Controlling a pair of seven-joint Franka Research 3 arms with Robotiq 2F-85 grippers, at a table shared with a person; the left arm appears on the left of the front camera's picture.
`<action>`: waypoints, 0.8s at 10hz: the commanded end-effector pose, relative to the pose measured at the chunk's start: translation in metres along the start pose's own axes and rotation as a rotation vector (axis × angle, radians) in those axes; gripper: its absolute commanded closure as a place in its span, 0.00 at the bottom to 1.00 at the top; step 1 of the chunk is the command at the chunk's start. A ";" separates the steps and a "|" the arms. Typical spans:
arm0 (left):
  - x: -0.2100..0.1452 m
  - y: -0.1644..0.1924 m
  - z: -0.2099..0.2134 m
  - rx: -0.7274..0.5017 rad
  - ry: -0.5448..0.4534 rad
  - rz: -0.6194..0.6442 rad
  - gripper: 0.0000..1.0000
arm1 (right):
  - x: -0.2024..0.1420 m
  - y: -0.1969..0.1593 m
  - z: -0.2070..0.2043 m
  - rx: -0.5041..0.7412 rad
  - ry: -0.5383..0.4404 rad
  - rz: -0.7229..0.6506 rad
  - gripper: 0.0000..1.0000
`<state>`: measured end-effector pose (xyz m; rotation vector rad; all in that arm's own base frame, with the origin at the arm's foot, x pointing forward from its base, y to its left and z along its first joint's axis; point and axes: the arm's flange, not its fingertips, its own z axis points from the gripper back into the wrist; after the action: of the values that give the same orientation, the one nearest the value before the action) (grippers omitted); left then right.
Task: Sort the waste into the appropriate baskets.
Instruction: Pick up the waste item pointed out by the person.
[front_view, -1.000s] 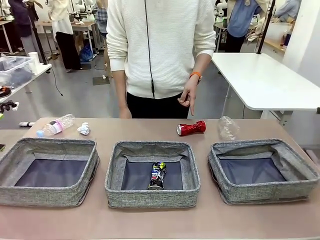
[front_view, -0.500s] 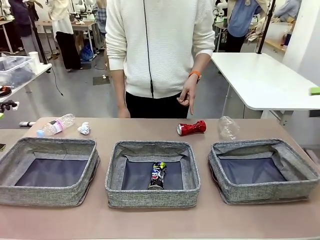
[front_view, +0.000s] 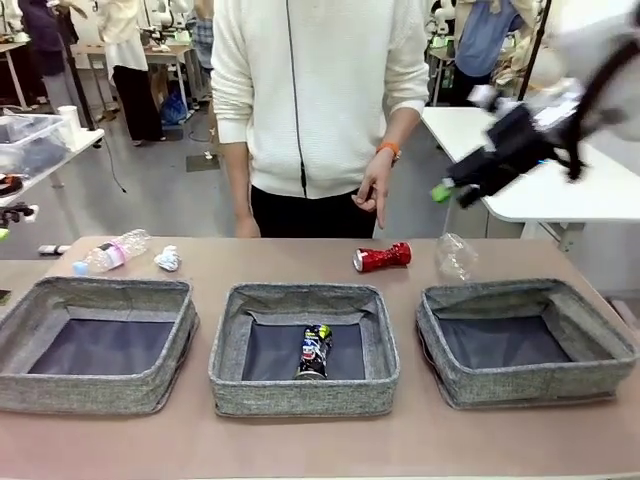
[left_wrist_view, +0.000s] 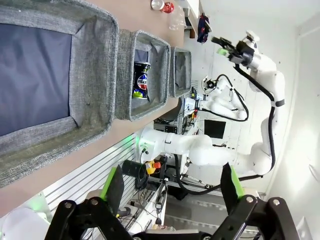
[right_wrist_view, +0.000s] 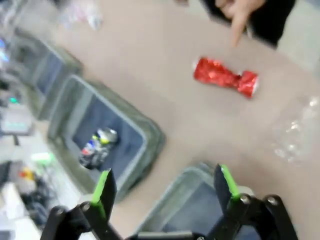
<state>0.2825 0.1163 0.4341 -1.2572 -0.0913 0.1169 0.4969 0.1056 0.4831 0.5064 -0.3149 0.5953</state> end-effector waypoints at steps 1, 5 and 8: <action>-0.001 -0.004 0.002 -0.018 -0.004 0.003 0.00 | -0.012 0.008 -0.013 -0.412 0.345 0.622 0.00; -0.001 -0.004 0.002 -0.018 -0.004 0.003 0.00 | 0.003 0.005 -0.025 -0.059 0.119 0.115 0.00; -0.001 -0.004 0.002 -0.018 -0.004 0.003 0.00 | 0.032 -0.021 -0.055 -0.025 0.204 0.459 0.00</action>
<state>0.2822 0.1170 0.4341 -1.2580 -0.0912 0.1187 0.5110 0.1310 0.4508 0.3304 -0.2117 0.9094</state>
